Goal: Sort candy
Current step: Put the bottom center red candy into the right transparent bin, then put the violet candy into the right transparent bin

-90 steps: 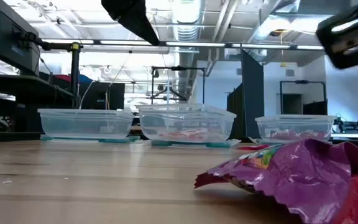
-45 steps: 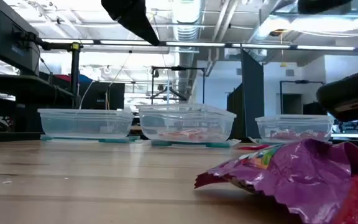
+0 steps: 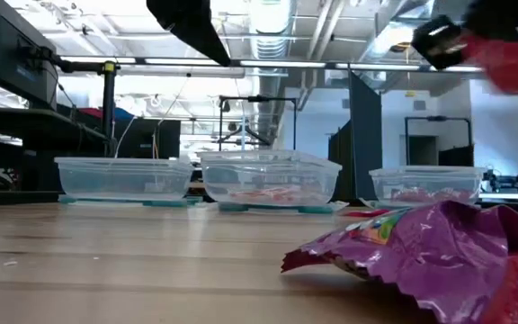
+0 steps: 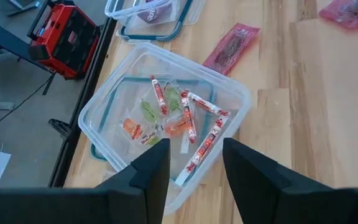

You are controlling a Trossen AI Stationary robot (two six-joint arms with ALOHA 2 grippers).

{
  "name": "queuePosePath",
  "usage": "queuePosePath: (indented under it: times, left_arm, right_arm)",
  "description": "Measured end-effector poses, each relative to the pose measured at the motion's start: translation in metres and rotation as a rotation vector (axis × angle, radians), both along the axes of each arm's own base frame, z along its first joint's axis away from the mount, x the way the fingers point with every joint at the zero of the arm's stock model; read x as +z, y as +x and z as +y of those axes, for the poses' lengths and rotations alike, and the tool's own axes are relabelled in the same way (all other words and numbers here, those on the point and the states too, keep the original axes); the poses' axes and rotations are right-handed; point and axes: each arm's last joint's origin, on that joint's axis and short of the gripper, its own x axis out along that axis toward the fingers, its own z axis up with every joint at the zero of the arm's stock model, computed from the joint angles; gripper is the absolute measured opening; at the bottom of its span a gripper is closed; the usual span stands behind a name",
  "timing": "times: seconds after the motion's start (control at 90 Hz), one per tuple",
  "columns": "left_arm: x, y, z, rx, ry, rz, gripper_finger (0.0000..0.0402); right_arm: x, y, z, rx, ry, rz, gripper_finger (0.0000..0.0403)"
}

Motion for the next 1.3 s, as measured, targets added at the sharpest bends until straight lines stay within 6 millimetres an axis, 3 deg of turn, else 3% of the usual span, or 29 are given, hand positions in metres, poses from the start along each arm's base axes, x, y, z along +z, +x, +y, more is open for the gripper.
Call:
queuePosePath:
  times: [0.278, 0.478, 0.622, 0.711, 0.833, 0.956, 1.078, 1.3]
  left_arm:
    - [0.000, 0.000, 0.000, 0.001, -0.002, -0.001, 0.0134]
    - [0.000, 0.000, 0.000, 0.003, -0.004, -0.003, 0.0134]
    - [0.000, 0.000, 0.000, 0.004, -0.006, -0.002, 0.0133]
    - [0.000, 0.000, 0.000, 0.004, -0.004, 0.004, 0.0134]
    - [-0.002, -0.002, 0.000, 0.004, -0.001, 0.022, 0.0134]
    - [-0.002, -0.002, 0.000, 0.004, -0.001, 0.023, 0.0134]
    - [-0.002, -0.002, 0.000, -0.001, 0.007, 0.027, 0.0133]
    - [-0.002, -0.001, 0.000, -0.002, 0.007, 0.026, 0.0133]
  right_arm:
    - [0.031, -0.054, -0.118, -0.756, -0.495, 0.091, 0.0006]
    - [0.042, -0.073, -0.179, -1.052, -0.505, 0.076, 0.0029]
    - [0.041, -0.082, -0.214, -1.174, -0.460, 0.090, 0.0081]
    - [0.041, -0.085, -0.224, -1.212, -0.390, 0.067, 0.0120]
    - [0.040, -0.085, -0.215, -1.170, -0.162, 0.050, 0.0168]
    - [0.041, -0.068, -0.186, -0.936, 0.198, -0.037, 0.0197]
    - [0.037, -0.038, -0.143, -0.676, 0.369, -0.130, 0.0204]
    - [-0.001, 0.017, -0.047, -0.111, 0.379, -0.321, 0.0198]
